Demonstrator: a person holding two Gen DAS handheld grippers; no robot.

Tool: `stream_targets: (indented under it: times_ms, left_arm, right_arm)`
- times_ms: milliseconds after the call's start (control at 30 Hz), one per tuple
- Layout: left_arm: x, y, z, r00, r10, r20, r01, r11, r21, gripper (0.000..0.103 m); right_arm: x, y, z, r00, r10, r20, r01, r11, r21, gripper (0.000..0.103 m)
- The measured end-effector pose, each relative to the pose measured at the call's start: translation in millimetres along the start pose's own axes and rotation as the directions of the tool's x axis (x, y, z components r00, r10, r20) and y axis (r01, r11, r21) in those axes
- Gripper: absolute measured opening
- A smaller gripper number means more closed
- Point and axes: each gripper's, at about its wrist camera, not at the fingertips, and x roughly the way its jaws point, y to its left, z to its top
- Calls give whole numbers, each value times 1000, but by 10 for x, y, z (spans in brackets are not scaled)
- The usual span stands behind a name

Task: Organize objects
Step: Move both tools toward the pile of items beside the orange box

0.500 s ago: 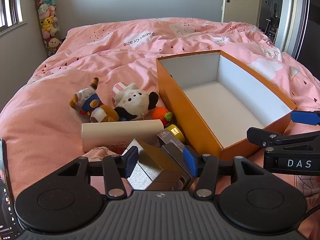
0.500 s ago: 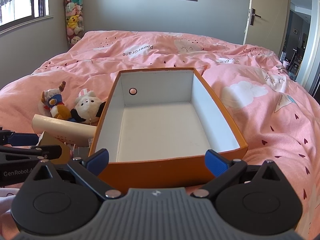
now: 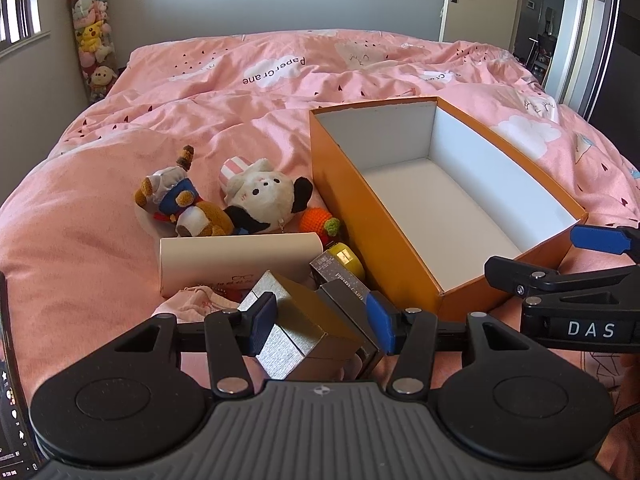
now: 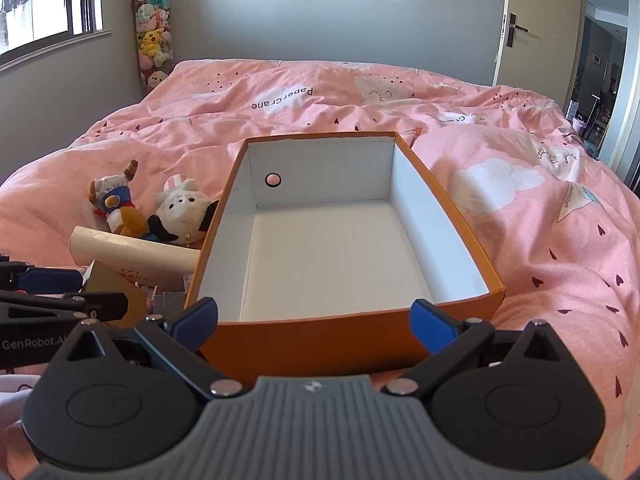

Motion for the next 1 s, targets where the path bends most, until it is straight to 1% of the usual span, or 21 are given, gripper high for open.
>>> stream_targets:
  times_ms: [67,167,267,333,467,533,600,667,733,800,867,933,1000]
  left_arm:
    - [-3,22,8,1000,-10,-5,10,1000,-10,61]
    - [-14,53,23,1000,-19,-8,19,1000,-21,61]
    - [-30,78,44,999,-34,-6,34,999,-26,58]
    - [-37,104,64,999,-46,-10,46,998,-30,55]
    - [-60,213,116,998,-61,-20,60,997,-51,51]
    - [-79,299,147,997,-69,-28,67,996,-64,47]
    - [-97,398,171,996,-80,-40,77,994,-80,44]
    - [-103,493,192,995,-86,-56,80,992,-96,41]
    - [-101,576,204,994,-87,-72,79,991,-106,39]
    - [-88,629,218,992,-97,-86,87,990,-111,38]
    - [-67,676,227,988,-112,-104,99,988,-122,37]
    - [-52,720,227,986,-115,-119,99,986,-132,36]
    - [-34,753,222,983,-126,-136,106,984,-142,36]
  right_arm:
    - [3,12,9,1000,-4,3,4,1000,-9,102]
    - [-3,36,30,1000,14,11,-13,999,-29,102]
    - [-7,105,53,1000,22,20,-20,997,-71,100]
    - [-5,145,79,999,44,19,-42,994,-98,99]
    - [-3,250,162,997,75,28,-69,983,-170,80]
    - [14,301,217,994,105,20,-99,976,-196,79]
    - [29,356,270,990,140,12,-134,966,-220,74]
    - [66,399,328,985,171,-8,-169,958,-233,66]
    - [115,437,389,977,212,-34,-214,949,-230,60]
    - [166,498,440,966,251,-59,-258,938,-230,56]
    - [206,587,465,955,284,-81,-295,922,-250,48]
    - [232,683,473,940,322,-110,-340,901,-271,47]
    - [264,771,472,917,369,-149,-397,875,-278,48]
